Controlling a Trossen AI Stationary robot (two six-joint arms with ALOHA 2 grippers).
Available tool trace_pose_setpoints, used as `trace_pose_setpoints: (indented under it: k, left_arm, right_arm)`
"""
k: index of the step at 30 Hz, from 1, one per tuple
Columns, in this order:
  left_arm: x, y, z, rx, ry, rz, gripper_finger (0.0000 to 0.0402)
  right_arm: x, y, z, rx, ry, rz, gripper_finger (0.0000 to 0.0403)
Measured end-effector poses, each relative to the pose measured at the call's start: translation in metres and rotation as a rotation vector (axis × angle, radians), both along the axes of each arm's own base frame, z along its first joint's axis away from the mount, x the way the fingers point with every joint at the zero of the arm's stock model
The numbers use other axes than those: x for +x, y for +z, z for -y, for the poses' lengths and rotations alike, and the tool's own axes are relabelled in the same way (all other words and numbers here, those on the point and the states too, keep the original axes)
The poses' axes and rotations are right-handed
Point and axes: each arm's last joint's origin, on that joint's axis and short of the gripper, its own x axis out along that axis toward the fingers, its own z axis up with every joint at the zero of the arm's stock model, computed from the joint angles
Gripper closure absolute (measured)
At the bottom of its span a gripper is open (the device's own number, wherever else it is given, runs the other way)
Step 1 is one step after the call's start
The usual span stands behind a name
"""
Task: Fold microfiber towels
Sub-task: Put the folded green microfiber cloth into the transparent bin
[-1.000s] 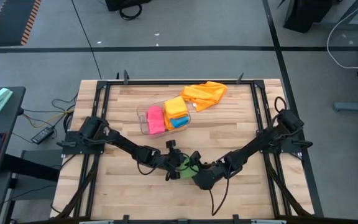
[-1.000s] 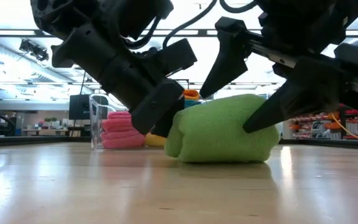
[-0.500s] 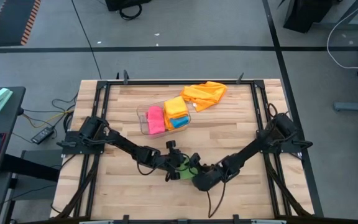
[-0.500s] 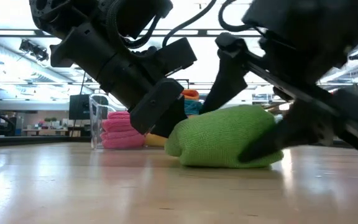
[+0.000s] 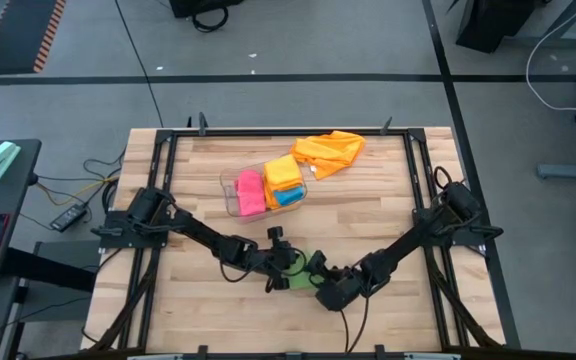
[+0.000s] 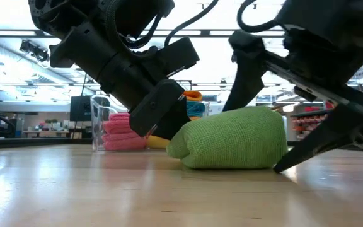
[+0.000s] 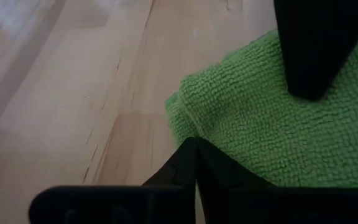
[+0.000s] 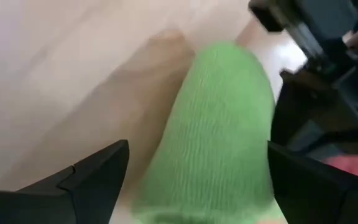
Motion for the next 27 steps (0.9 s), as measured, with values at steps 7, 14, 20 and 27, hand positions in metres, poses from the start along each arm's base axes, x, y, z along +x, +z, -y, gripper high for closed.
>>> trace_pose_setpoints:
  k: [7, 14, 20, 27]
  left_arm:
    - [0.002, 0.002, 0.001, -0.013, -0.01, 0.024, 0.0374]
    - [0.005, 0.006, 0.003, -0.027, -0.067, 0.063, 0.0389]
    - [0.007, 0.002, 0.004, -0.018, -0.095, 0.079, 0.0384]
    - [0.011, -0.007, 0.005, 0.017, -0.123, 0.096, 0.0379]
  right_arm:
    - [-0.001, 0.0, 0.003, -0.183, 0.095, -0.023, 0.0036]
    - [0.003, -0.001, 0.012, -0.23, 0.122, -0.053, 0.0036]
    - [0.004, -0.001, 0.013, -0.234, 0.129, -0.059, 0.0053]
    - [0.004, -0.002, 0.013, -0.199, 0.135, -0.065, 0.013]
